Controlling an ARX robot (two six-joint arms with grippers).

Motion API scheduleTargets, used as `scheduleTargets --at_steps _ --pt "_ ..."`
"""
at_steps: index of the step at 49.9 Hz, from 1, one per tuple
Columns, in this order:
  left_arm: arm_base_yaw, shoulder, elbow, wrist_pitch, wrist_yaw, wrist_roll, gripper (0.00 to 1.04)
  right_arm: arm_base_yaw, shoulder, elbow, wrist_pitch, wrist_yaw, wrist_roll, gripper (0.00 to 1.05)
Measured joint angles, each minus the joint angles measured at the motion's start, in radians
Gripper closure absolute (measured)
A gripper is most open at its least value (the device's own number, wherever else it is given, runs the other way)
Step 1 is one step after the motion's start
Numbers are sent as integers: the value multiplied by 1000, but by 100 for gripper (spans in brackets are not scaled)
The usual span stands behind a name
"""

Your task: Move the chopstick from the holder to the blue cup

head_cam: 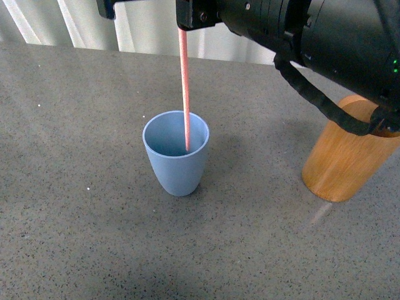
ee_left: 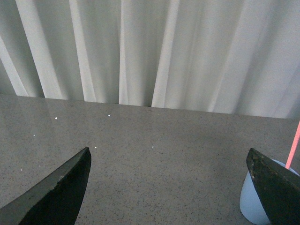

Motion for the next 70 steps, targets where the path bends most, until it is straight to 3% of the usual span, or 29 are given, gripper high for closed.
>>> scheduleTargets --at_steps 8,12,32,45,53,56,63,70 --pt "0 0 0 0 0 0 7 0 4 -20 3 2 -1 103" --pt "0 0 0 0 0 0 7 0 4 -25 3 2 0 93" --pt "0 0 0 0 0 0 7 -27 -154 -52 -85 17 34 8" --pt "0 0 0 0 0 0 7 -81 -355 -124 -198 64 32 10" --pt "0 0 0 0 0 0 7 -179 -559 -204 -357 159 28 10" --pt "0 0 0 0 0 0 7 -237 -650 -237 -430 197 24 10" --pt "0 0 0 0 0 0 7 -473 -946 -330 -686 255 3 10" --pt "0 0 0 0 0 0 7 -739 -1191 -404 -978 110 -11 10"
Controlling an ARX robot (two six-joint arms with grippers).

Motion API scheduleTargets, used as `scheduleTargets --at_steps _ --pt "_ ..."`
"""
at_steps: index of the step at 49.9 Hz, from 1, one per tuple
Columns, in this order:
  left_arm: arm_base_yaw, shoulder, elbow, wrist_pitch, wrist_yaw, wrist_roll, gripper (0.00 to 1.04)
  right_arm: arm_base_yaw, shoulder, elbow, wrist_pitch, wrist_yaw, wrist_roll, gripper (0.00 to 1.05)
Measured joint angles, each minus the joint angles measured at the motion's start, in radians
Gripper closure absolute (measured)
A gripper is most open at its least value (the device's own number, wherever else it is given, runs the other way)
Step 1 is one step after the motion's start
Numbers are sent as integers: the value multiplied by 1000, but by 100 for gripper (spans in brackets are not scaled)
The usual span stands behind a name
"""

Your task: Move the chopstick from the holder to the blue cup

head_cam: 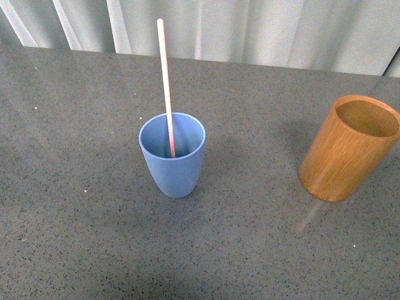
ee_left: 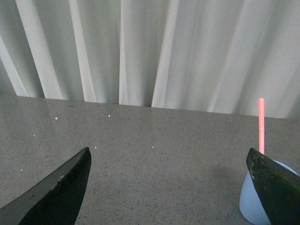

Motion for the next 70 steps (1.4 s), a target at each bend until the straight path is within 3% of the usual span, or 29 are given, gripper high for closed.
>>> scheduleTargets --at_steps 4,8,9,11,34,37,40,44,58,70 --pt "0 0 0 0 0 0 7 -141 -114 -32 -167 -83 -26 10" --pt "0 0 0 0 0 0 7 -227 -176 -106 -36 -271 -45 20" --pt "0 -1 0 0 0 0 7 -229 -199 -142 47 -354 -51 26" --pt "0 0 0 0 0 0 7 -216 -220 -168 101 -402 -58 33" --pt "0 -1 0 0 0 0 7 -42 -368 -249 67 -248 -73 104" --pt "0 -1 0 0 0 0 7 36 -393 -256 50 -138 -76 104" --pt "0 -1 0 0 0 0 7 90 -413 -266 38 -121 -76 104" --pt "0 -1 0 0 1 0 7 99 -522 -275 -91 -111 -76 104" --pt "0 -1 0 0 0 0 7 100 -596 -294 -101 -111 -76 104" --pt "0 -1 0 0 0 0 7 100 -596 -294 -101 -111 -76 66"
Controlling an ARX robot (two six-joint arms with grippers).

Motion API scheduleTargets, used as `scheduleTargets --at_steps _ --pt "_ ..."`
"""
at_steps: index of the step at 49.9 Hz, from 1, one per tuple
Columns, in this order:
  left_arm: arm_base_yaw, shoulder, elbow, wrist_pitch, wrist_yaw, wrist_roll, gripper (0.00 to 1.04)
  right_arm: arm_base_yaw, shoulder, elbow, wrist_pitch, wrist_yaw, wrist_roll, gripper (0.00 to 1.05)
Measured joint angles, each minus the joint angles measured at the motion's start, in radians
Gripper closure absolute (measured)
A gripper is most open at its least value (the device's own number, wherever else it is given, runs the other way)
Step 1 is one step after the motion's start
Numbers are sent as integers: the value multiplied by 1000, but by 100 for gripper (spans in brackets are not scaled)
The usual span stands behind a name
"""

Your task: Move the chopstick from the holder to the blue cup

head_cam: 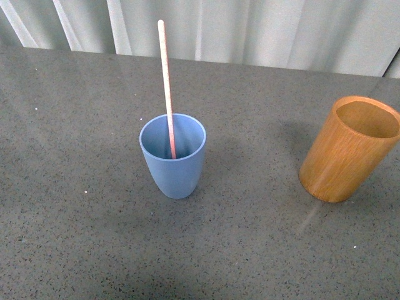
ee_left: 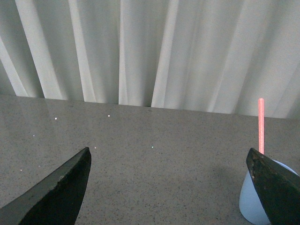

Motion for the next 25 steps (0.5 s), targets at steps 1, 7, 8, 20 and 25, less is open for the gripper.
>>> scheduleTargets --at_steps 1,7,8,20,25 --pt "0 0 0 0 0 0 7 0 0 0 0 0 0 62" --pt "0 0 0 0 0 0 7 0 0 0 0 0 0 45" --pt "0 0 0 0 0 0 7 0 0 0 0 0 0 41" --pt "0 0 0 0 0 0 7 0 0 0 0 0 1 11" --pt "0 0 0 0 0 0 7 0 0 0 0 0 1 10"
